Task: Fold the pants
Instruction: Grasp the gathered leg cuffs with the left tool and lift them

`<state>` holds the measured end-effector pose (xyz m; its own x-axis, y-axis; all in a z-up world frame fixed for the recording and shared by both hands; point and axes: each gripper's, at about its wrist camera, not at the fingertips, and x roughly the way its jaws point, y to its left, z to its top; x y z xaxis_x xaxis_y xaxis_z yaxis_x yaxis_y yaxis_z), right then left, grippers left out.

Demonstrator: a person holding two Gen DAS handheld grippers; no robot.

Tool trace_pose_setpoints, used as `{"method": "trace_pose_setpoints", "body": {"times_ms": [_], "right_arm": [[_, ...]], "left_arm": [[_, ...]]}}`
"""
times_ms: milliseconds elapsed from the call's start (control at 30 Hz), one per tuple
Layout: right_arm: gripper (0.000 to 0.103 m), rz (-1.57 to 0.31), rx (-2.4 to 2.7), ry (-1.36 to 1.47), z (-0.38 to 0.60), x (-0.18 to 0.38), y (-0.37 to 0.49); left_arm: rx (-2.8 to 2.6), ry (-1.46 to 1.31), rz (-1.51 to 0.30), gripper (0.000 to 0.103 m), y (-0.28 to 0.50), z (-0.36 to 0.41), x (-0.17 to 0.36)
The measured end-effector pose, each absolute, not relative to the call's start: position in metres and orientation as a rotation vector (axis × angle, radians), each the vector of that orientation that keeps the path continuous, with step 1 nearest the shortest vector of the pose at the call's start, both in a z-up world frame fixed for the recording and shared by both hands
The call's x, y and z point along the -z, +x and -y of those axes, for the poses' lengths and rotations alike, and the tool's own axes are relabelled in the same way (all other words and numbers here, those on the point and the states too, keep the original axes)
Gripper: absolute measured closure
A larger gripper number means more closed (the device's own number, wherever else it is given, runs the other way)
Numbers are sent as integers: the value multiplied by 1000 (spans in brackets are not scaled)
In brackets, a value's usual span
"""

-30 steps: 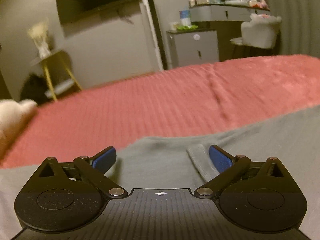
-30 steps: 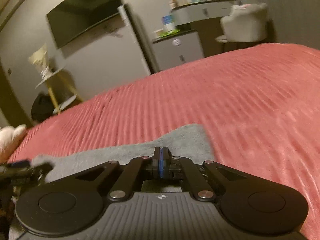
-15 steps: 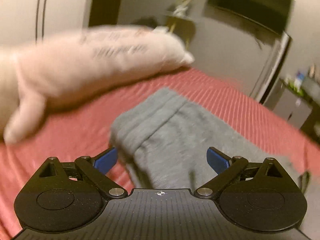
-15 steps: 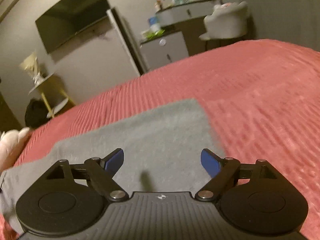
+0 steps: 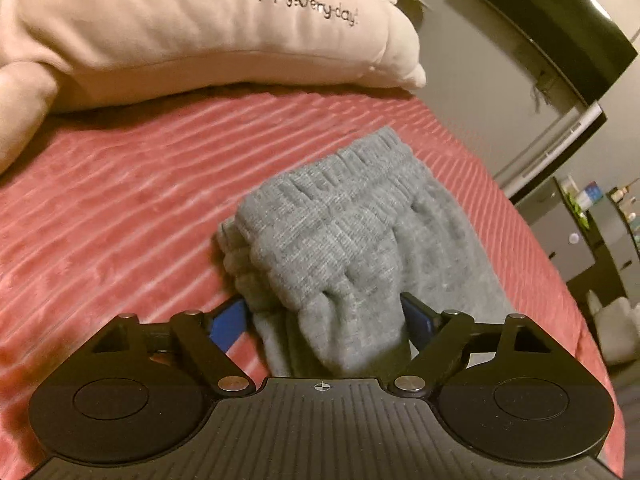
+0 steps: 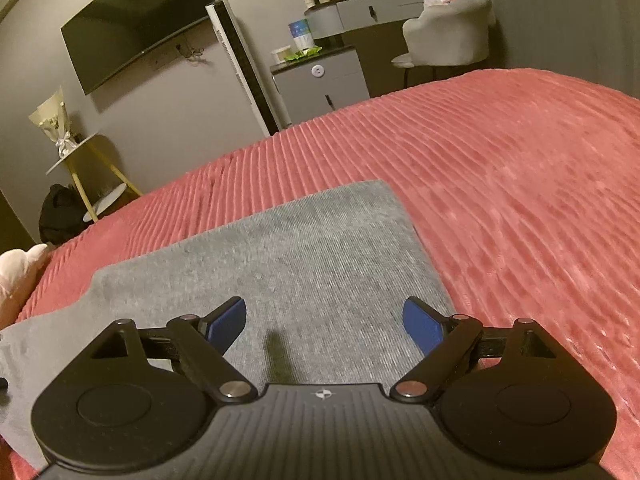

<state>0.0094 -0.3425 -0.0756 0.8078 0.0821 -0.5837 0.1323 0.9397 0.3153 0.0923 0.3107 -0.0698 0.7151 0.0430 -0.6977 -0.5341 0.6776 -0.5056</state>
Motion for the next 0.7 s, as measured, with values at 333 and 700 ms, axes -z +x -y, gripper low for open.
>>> {"method": "trace_pose_setpoints", "body": {"times_ms": [333,700], "right_arm": [[15,-625,32,328,338,78,14],[15,-618,37,366,346,74,5]], "left_arm": [[-312,-795,-694,58,79,-322,65],[-221,-660,-575,70,75,-298,16]]}}
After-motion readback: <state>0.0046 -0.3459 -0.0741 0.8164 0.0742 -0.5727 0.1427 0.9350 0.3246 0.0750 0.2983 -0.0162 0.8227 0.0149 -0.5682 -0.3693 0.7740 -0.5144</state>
